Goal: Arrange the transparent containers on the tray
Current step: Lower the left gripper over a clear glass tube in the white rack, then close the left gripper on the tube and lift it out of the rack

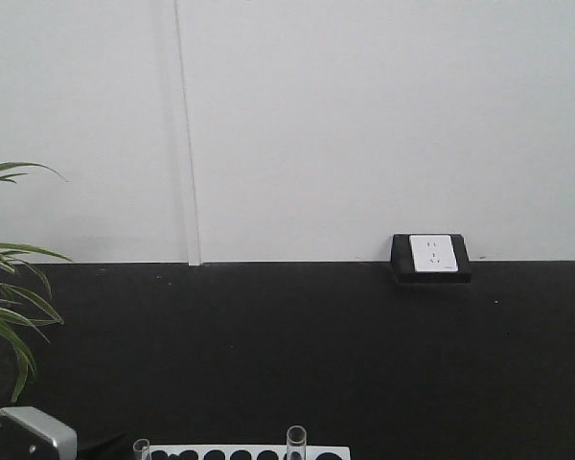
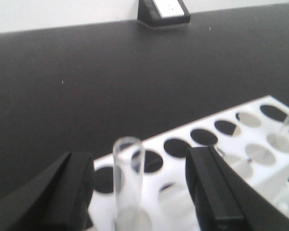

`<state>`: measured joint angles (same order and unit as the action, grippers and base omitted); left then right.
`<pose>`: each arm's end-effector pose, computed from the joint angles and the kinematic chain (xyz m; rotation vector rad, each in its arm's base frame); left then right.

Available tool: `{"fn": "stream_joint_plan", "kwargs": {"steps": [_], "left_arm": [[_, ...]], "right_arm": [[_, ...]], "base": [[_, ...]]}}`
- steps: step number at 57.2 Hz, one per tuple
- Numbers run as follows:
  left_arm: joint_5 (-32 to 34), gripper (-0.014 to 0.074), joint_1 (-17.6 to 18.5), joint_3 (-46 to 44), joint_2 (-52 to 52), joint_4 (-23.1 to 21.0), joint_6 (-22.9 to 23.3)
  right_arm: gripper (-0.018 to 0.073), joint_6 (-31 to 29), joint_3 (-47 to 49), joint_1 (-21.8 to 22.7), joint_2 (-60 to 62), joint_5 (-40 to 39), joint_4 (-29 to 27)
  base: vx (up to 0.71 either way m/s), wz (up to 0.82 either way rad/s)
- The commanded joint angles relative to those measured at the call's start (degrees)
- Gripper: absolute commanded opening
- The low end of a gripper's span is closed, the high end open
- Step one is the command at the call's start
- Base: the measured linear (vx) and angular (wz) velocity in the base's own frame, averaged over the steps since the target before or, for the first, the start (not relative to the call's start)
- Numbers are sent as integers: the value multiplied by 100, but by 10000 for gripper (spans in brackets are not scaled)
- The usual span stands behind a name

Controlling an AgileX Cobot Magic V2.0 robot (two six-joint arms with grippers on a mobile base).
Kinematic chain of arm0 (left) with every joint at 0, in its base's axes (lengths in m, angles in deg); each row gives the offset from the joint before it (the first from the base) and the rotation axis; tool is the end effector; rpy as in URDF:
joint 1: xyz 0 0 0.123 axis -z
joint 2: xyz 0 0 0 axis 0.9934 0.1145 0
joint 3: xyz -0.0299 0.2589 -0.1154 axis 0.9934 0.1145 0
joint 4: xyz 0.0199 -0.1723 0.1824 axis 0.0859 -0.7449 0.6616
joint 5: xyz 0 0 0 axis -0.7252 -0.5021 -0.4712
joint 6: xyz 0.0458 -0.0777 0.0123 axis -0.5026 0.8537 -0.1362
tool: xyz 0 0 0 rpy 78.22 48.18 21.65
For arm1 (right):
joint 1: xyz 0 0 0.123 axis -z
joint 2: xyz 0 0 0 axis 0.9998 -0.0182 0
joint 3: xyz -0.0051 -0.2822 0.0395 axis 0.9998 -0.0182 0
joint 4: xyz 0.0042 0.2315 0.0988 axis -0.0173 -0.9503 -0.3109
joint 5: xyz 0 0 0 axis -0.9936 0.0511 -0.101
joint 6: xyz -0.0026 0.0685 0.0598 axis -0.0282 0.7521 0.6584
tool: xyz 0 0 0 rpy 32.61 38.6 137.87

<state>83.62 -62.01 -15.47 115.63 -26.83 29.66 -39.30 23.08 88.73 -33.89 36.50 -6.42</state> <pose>0.2227 -0.1016 0.1809 0.3196 1.8391 -0.4925 0.1241 0.0006 0.3572 0.0359 1.6749 0.0402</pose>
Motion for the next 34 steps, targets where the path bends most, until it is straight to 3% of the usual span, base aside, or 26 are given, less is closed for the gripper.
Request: {"fn": "stream_joint_plan", "kwargs": {"steps": [1,16,34], "left_arm": [[477,535,27,-295,42,-70,46],[591,511,27,-359,422,-116,56],[605,366,27,-345,422,-534,51]], "right_arm": [[473,-45,203,15,-42,-456,32],[473,-45,203,15,-42,-446,32],[473,-45,203,15,-42,-446,32]], "base": [[0,0],[0,0],[0,0]]}}
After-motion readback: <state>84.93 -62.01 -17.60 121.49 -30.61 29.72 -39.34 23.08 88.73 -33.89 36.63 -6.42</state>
